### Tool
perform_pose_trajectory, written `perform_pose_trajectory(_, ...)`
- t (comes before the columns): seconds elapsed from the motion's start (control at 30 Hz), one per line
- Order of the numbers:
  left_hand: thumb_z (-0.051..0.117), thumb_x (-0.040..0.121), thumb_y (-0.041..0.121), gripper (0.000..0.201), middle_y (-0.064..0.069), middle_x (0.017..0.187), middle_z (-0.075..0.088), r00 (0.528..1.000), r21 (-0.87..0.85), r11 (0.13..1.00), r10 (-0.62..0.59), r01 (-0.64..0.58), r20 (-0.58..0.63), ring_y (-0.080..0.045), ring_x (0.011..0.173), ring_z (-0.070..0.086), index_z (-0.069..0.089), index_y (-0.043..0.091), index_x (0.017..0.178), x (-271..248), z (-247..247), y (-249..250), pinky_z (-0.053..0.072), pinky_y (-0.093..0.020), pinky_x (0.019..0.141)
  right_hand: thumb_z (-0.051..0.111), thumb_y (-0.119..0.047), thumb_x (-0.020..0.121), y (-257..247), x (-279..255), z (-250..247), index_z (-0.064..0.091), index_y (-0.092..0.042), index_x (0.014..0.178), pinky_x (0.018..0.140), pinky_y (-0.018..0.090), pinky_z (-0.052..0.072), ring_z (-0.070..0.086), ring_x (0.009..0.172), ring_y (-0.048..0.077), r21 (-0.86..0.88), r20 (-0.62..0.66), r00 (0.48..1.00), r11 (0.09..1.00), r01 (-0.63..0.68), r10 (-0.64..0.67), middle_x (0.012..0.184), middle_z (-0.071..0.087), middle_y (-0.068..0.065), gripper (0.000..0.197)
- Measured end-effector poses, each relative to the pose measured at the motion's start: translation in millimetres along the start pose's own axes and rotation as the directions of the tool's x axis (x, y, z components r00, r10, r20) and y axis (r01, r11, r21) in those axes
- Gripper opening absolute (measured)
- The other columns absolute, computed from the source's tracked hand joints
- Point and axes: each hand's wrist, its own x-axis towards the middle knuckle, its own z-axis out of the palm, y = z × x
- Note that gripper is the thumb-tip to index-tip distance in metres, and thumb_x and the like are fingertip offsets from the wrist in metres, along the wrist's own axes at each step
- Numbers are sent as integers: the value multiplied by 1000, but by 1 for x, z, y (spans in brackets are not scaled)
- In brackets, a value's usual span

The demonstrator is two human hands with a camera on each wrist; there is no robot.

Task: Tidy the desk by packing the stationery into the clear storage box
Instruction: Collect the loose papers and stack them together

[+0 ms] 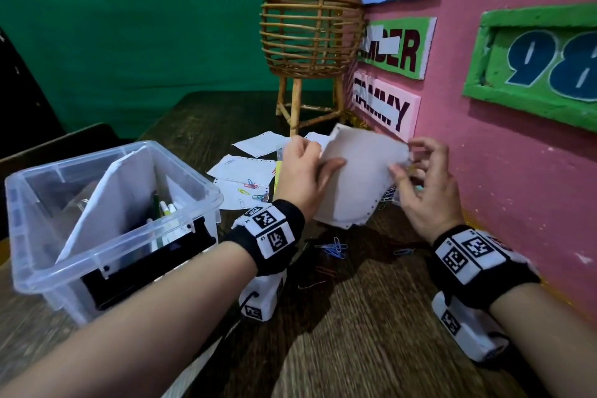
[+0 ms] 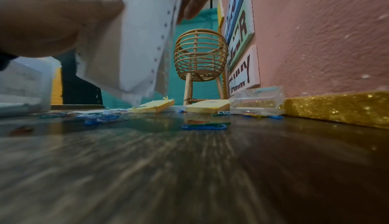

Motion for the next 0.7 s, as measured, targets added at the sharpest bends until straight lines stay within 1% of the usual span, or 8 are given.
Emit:
perform_pose_trajectory(0.07, 50, 88, 37, 44, -5, 90, 36, 995, -17, 998, -65, 64, -69, -18, 87, 37, 51, -6, 81, 3, -5, -4, 30, -20, 76, 67, -14, 81, 0, -1, 1, 36, -10, 123, 62, 1, 47, 60, 75, -2, 60, 47, 999, 998, -31, 28, 92, 58, -7, 53)
perform_pose_trajectory(0.13, 45, 90, 36, 42, -9, 92, 43, 987, -100, 983, -157, 152, -45, -18, 89, 42, 53, -5, 95, 3, -11, -6, 32, -19, 77, 72, -17, 77, -1, -2, 1, 33, -18, 121, 71, 4, 48, 64, 81, 2, 80, 99, 995, 996, -27, 19, 101, 60, -4, 58)
perform_pose_trajectory(0.27, 45, 95, 33, 31, -5, 99, 62, 954, -238, 924, -292, 300, 69, -16, 84, 58, 52, 8, 112, -6, -17, -2, 43, -16, 64, 73, -27, 74, -5, -4, 2, 33, -33, 109, 88, 30, 50, 57, 104, 11, 31, 256, 966, 998, -51, 42, 116, 50, -12, 53)
perform_pose_trajectory(0.37, 49, 94, 31, 26, 3, 98, 62, 946, -356, 877, -309, 322, 93, 0, 77, 58, 53, 13, 111, -12, -20, 6, 46, -3, 63, 71, -25, 77, -9, -6, 2, 33, -29, 99, 77, 30, 56, 62, 85, 5, 28, 276, 957, 995, -97, 85, 103, 55, -11, 45)
perform_pose_trajectory(0.43, 52, 92, 32, 28, 4, 101, 63, 953, -406, 862, -279, 303, 119, -7, 84, 61, 52, 15, 114, -14, -18, 13, 51, -15, 76, 72, -21, 77, -10, -7, 3, 31, -23, 97, 69, 26, 55, 58, 74, -3, 17, 240, 966, 994, -109, 102, 88, 55, -15, 45)
perform_pose_trajectory(0.5, 54, 92, 28, 34, 5, 105, 61, 946, -412, 854, -259, 318, 193, -10, 94, 61, 49, 14, 122, -11, -16, 20, 51, -17, 80, 72, -19, 77, -9, -7, 4, 30, -22, 94, 58, 22, 53, 58, 67, 5, -3, 176, 979, 995, -99, 98, 78, 53, -13, 45)
perform_pose_trajectory(0.6, 58, 90, 29, 42, 5, 101, 56, 921, -136, 941, -262, 310, 289, -10, 90, 53, 44, 10, 124, 3, -14, 12, 46, -17, 73, 66, -13, 82, -6, -5, 2, 35, -17, 90, 44, 22, 37, 45, 52, 11, -100, 90, 994, 993, -59, 68, 63, 42, -10, 32)
perform_pose_trajectory(0.7, 57, 89, 30, 45, -8, 117, 53, 843, 332, 887, -426, 319, 328, -24, 107, 52, 41, 10, 125, 13, -21, -20, 43, -38, 94, 54, 4, 82, -4, -3, 1, 50, -7, 88, 59, 26, 35, 47, 61, 24, -198, 70, 997, 980, -14, 28, 67, 45, -3, 13)
